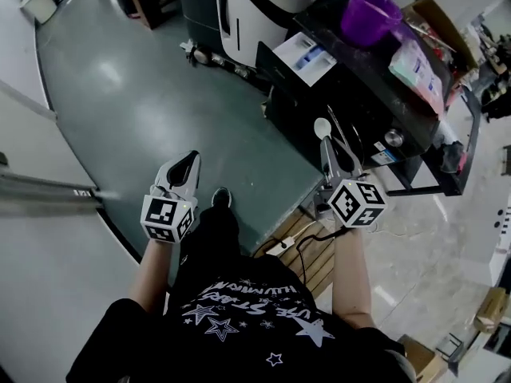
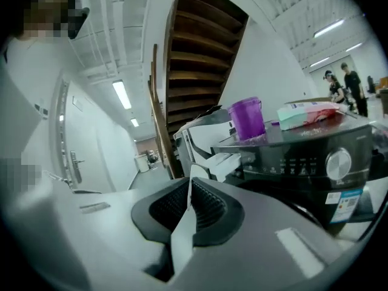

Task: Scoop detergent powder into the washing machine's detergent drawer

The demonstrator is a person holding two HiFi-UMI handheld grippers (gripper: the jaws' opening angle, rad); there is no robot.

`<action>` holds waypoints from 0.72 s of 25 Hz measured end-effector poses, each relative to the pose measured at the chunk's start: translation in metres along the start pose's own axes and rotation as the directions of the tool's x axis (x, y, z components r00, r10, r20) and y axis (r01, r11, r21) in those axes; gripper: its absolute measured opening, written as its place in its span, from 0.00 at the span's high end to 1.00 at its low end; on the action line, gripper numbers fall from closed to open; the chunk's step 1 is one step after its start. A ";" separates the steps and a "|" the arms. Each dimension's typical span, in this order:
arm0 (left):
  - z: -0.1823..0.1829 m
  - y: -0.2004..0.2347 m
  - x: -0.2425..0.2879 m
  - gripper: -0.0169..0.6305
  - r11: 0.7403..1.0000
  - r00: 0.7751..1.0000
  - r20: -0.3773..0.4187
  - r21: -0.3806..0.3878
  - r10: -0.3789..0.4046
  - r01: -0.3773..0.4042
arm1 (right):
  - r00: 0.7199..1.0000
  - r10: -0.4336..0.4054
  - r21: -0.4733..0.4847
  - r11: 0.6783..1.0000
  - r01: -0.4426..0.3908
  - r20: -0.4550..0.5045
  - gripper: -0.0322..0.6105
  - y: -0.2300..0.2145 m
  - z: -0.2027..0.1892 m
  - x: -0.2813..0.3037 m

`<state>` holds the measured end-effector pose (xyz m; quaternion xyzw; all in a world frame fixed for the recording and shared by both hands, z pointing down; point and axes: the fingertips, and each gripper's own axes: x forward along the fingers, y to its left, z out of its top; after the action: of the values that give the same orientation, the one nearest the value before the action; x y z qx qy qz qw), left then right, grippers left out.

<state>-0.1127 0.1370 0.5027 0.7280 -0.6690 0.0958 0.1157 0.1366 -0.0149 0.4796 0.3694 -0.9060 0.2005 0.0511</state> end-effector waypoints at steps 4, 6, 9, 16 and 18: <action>0.042 0.038 0.064 0.97 0.987 0.987 -0.032 -0.032 -0.159 0.158 | 0.988 -0.154 0.026 0.988 0.154 0.015 0.89 -0.014 0.047 0.033; 0.066 0.052 0.091 0.97 0.973 0.973 -0.042 -0.047 -0.229 0.227 | 0.976 -0.218 0.032 0.976 0.217 0.028 0.89 -0.018 0.074 0.045; 0.101 0.066 0.128 0.97 0.955 0.955 -0.036 -0.045 -0.294 0.292 | 0.961 -0.272 0.036 0.962 0.271 0.048 0.89 -0.018 0.110 0.063; 0.140 0.060 0.186 0.97 0.915 0.914 -0.049 0.009 -0.403 0.403 | 0.937 -0.345 0.022 0.939 0.344 0.055 0.89 -0.026 0.146 0.080; 0.148 0.057 0.199 0.97 0.902 0.902 -0.055 0.019 -0.429 0.430 | 0.932 -0.359 0.028 0.933 0.358 0.054 0.89 -0.031 0.153 0.084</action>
<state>-0.1548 -0.1009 0.4221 0.8565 -0.4876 0.0960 0.1394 0.1062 -0.1510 0.3703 0.5345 -0.8227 0.1850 0.0571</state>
